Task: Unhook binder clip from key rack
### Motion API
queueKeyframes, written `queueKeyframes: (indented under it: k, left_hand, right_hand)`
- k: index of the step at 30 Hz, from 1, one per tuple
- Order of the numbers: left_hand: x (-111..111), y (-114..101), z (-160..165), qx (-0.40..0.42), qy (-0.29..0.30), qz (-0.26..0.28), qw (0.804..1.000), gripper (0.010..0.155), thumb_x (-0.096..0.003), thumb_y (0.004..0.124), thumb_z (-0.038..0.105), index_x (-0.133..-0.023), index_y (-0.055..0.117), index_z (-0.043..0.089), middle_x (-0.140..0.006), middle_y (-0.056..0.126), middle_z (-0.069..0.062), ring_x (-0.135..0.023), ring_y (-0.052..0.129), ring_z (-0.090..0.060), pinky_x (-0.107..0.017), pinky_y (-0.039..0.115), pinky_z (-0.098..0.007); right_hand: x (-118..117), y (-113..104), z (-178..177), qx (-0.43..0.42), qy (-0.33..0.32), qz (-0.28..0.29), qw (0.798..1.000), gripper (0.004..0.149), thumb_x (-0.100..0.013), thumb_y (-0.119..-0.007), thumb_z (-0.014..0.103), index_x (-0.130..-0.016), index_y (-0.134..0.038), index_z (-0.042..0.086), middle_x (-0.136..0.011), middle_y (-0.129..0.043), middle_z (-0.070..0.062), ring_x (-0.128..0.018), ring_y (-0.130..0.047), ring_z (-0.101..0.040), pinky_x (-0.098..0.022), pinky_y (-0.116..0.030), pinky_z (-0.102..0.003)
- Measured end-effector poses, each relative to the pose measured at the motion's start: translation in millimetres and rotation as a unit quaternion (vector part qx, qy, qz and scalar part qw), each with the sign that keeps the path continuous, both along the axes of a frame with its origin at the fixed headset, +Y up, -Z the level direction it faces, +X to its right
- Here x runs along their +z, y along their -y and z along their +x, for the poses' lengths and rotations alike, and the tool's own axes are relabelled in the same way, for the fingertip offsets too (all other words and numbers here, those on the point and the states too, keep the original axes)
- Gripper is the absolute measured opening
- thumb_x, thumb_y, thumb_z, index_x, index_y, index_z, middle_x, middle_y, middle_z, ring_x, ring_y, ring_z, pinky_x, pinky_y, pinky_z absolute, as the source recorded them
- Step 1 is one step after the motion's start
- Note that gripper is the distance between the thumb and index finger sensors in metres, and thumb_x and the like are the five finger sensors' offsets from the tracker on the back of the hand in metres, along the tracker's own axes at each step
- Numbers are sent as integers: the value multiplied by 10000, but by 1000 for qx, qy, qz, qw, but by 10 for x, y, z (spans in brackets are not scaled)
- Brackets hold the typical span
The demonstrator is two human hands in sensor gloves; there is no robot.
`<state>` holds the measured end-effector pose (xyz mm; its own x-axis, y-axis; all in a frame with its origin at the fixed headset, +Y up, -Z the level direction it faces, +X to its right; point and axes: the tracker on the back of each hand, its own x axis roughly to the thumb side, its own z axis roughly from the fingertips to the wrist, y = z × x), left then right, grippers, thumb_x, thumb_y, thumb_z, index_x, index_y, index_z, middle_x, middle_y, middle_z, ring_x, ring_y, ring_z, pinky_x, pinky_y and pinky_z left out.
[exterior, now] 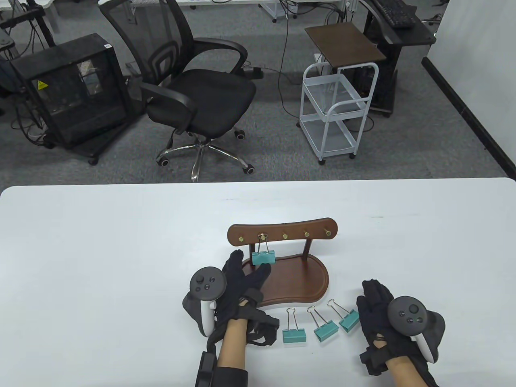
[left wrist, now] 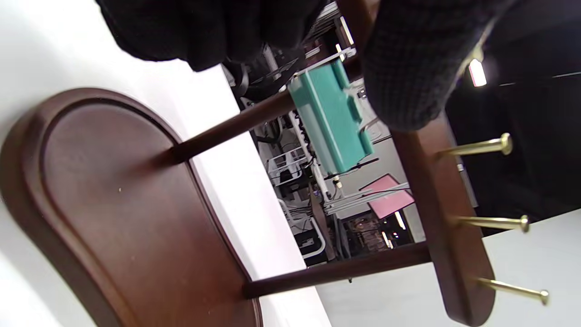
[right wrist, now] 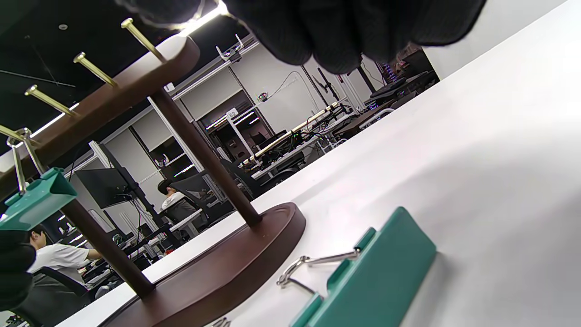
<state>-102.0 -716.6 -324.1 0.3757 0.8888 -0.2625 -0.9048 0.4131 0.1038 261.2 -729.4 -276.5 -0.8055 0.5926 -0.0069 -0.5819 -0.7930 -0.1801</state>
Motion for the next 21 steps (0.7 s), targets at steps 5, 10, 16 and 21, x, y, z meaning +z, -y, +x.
queueKeyframes:
  k: [5, 10, 16, 21]
  left_hand:
    - [-55, 59, 38, 18, -3, -17, 1000, 899, -466, 876, 602, -1153, 458, 201, -1188, 505, -141, -1074, 616, -419, -717, 657, -589]
    - [-85, 131, 37, 46, 6, -18, 999, 877, -489, 850, 595, -1158, 434, 211, -1181, 512, -132, -1060, 643, -393, -710, 683, -557]
    - [-127, 242, 62, 104, 38, -39, 993, 804, -518, 827, 549, -1152, 451, 229, -1159, 567, -111, -1031, 697, -359, -697, 696, -545]
    - [-164, 261, 49, 145, 61, -47, 986, 752, -541, 807, 517, -1144, 439, 260, -1133, 604, -76, -989, 747, -303, -685, 715, -516]
  right_hand:
    - [4, -2, 13, -5, 1, -1, 1000, 607, -403, -632, 493, -900, -639, 144, -979, -638, -169, -874, -615, -431, -615, -615, -525]
    - [7, -4, 21, -8, 1, -1, 1000, 607, -404, -632, 493, -900, -638, 144, -978, -638, -169, -874, -615, -431, -615, -616, -524]
    - [10, -3, 28, -9, 2, -3, 1000, 607, -404, -631, 494, -900, -639, 143, -978, -639, -169, -873, -616, -430, -614, -616, -524]
    - [15, -2, 35, -10, 2, -5, 1000, 608, -403, -632, 494, -900, -639, 144, -977, -640, -169, -872, -618, -431, -614, -617, -523]
